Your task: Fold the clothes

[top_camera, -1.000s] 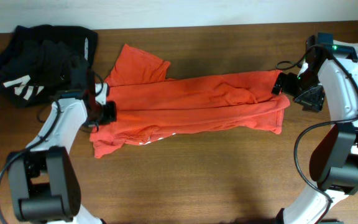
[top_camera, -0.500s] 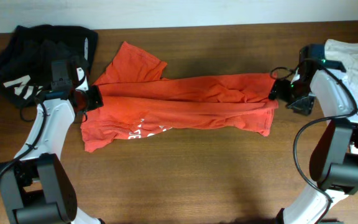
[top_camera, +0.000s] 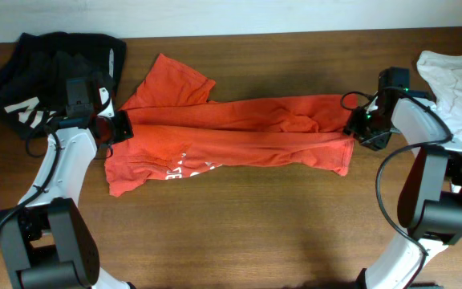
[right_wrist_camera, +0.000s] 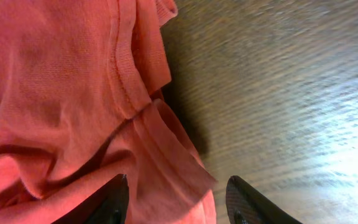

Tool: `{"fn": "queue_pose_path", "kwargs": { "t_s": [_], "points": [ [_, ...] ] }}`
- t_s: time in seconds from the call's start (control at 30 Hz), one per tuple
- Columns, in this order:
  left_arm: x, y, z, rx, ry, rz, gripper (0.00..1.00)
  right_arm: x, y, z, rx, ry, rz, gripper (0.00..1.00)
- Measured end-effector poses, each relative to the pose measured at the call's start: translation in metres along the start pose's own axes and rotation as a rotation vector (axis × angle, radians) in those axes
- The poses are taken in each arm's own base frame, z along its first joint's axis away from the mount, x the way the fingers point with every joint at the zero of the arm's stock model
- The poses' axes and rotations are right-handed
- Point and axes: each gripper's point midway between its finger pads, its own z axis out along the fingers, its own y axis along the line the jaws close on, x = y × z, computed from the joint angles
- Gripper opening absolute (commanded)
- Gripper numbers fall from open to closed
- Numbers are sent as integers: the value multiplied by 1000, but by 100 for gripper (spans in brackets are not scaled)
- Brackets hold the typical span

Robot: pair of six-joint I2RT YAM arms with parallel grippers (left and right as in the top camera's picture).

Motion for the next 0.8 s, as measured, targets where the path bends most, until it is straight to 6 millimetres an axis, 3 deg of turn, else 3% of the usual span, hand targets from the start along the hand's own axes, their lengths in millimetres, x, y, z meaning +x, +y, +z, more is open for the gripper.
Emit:
{"fn": "queue_pose_path", "kwargs": {
  "t_s": [0.03,0.13,0.17,0.27,0.37,0.5,0.73,0.77,0.8],
  "points": [
    [0,0,0,0,0,0,0,1,2,2,-9,7,7,43],
    [0,0,0,0,0,0,0,0,3,2,-16,3,19,24],
    [0,0,0,0,0,0,0,-1,4,2,-19,1,21,12],
    [-1,-1,0,5,-2,0,0,0,4,2,-22,3,24,4],
    [-6,-3,-2,13,-26,2,0,8,3,-10,3,63,35,4],
    [-31,-7,-15,30,-134,7,0,-20,18,-39,-21,-4,23,4],
    [-56,-12,-20,52,-237,16,0,-41,26,-43,-50,-86,8,4],
    [-57,-13,-20,54,-241,16,5,-44,27,-44,-54,-98,6,10],
    [-59,-14,-20,58,-251,19,27,-46,28,-44,-58,-109,3,50]
  ]
}}
